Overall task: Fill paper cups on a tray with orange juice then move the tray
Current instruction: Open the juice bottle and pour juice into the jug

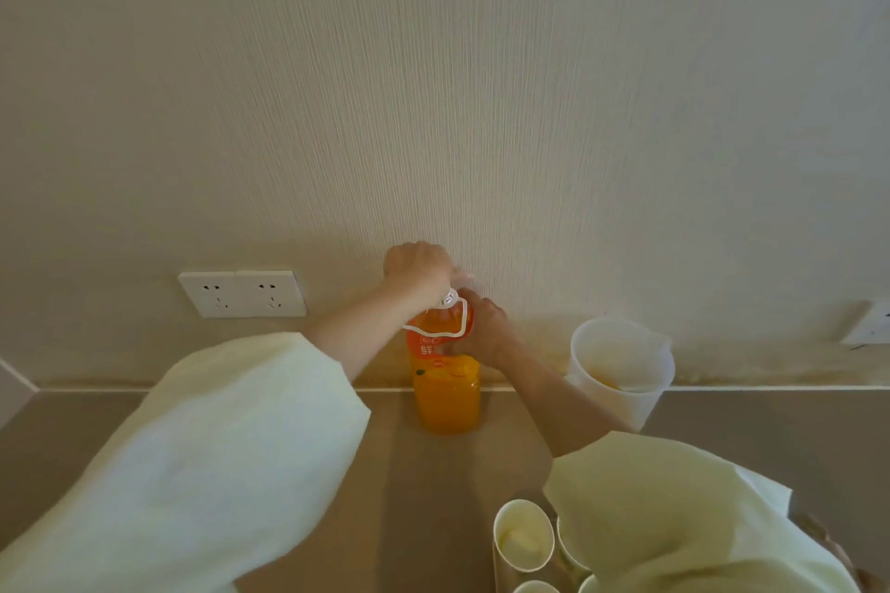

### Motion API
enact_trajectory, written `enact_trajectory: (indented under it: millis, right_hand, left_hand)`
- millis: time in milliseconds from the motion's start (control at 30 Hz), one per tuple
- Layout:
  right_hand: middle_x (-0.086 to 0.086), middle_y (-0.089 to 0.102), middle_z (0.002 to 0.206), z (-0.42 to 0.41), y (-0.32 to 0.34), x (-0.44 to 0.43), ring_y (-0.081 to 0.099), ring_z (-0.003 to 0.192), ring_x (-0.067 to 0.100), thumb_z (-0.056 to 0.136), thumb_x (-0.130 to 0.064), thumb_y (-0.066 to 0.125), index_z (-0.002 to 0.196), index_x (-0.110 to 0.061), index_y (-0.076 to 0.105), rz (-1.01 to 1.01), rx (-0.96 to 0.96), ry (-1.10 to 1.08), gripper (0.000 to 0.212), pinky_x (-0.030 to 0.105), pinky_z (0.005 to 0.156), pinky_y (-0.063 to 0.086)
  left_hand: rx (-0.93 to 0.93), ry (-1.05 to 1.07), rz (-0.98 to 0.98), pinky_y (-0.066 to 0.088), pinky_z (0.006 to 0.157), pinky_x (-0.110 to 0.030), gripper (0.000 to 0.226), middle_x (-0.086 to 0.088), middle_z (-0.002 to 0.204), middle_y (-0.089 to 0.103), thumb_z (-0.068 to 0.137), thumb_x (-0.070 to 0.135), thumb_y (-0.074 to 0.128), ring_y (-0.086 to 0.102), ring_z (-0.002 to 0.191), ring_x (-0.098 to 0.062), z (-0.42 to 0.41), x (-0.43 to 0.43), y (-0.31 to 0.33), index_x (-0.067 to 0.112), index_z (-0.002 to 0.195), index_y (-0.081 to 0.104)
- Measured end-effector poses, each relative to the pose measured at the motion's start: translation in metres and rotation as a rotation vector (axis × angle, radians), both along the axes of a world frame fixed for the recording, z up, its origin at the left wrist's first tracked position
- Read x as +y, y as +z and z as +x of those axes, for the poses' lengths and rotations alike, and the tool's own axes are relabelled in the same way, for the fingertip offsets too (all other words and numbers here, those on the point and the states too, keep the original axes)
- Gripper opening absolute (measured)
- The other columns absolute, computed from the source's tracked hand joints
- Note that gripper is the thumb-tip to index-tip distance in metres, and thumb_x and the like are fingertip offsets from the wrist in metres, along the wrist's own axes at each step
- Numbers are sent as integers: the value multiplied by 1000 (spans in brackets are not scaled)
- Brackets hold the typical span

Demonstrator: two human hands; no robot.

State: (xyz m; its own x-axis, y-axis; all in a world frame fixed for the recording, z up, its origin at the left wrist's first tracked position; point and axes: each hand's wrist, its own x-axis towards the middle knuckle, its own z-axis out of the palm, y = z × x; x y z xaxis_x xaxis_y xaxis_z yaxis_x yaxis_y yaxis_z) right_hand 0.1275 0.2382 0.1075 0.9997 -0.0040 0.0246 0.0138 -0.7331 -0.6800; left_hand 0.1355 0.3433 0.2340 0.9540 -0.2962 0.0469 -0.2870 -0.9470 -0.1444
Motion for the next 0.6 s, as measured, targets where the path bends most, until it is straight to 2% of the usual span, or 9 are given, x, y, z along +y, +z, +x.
enact_trajectory:
  millis: [67,100,167,233,333,367,433,500,600]
  right_hand:
    - [-1,59,132,0,0,0,58,119,23,62,-52,85,138,-28,42,-16,5,1,91,45,100,49]
    - [-1,59,132,0,0,1,58,118,22,62,-53,85,138,-28,42,-18,2,0,90,45,99,50]
    - [-2,59,132,-1,-1,2,58,118,22,61,-54,85,137,-30,42,-12,2,-4,91,45,97,51]
    - [-2,58,134,0,-2,3,57,119,22,61,-55,85,139,-31,40,-15,11,-12,92,46,98,51]
    - [-3,57,135,1,-2,4,57,121,22,60,-58,84,139,-33,39,-12,18,-14,94,48,97,51]
    - [-3,57,135,1,-3,4,57,121,22,59,-59,84,139,-34,39,-9,19,-16,95,48,97,51]
    - [-4,57,135,3,-5,4,57,121,22,58,-61,83,139,-36,39,-6,19,-21,96,49,97,51]
    - [-4,57,135,2,-4,3,57,120,21,58,-61,83,139,-37,39,-4,27,-22,96,49,96,52]
    - [-3,57,135,1,-2,3,57,120,22,60,-58,83,139,-35,39,-12,32,-16,93,48,97,51]
  left_hand:
    - [85,21,-135,39,63,-28,59,-1,68,53,91,62,41,52,66,-17,11,2,11,7,73,54]
    - [141,-36,-154,39,62,-27,53,-2,78,57,91,58,47,53,70,-17,15,3,16,7,80,58]
    - [277,-144,-153,41,66,-24,30,-4,114,54,90,29,63,55,91,-20,15,8,20,11,114,62]
    - [332,-190,-157,44,74,-24,36,-6,126,52,87,2,62,55,107,-24,17,12,14,13,122,62]
    - [240,-186,-173,44,67,-26,14,-4,95,66,94,20,57,60,85,-19,18,14,8,13,96,68]
    - [208,-171,-162,43,63,-28,25,-2,83,63,95,34,54,58,76,-18,19,15,7,14,87,65]
    - [214,-168,-105,45,64,-31,37,-1,83,63,90,49,56,59,76,-18,20,17,3,13,89,64]
    - [211,-201,-95,45,66,-30,26,-3,97,64,87,35,66,60,87,-20,19,18,0,13,102,66]
    - [136,-188,-130,44,66,-30,22,-4,98,65,84,24,71,61,87,-22,20,20,-4,11,100,65]
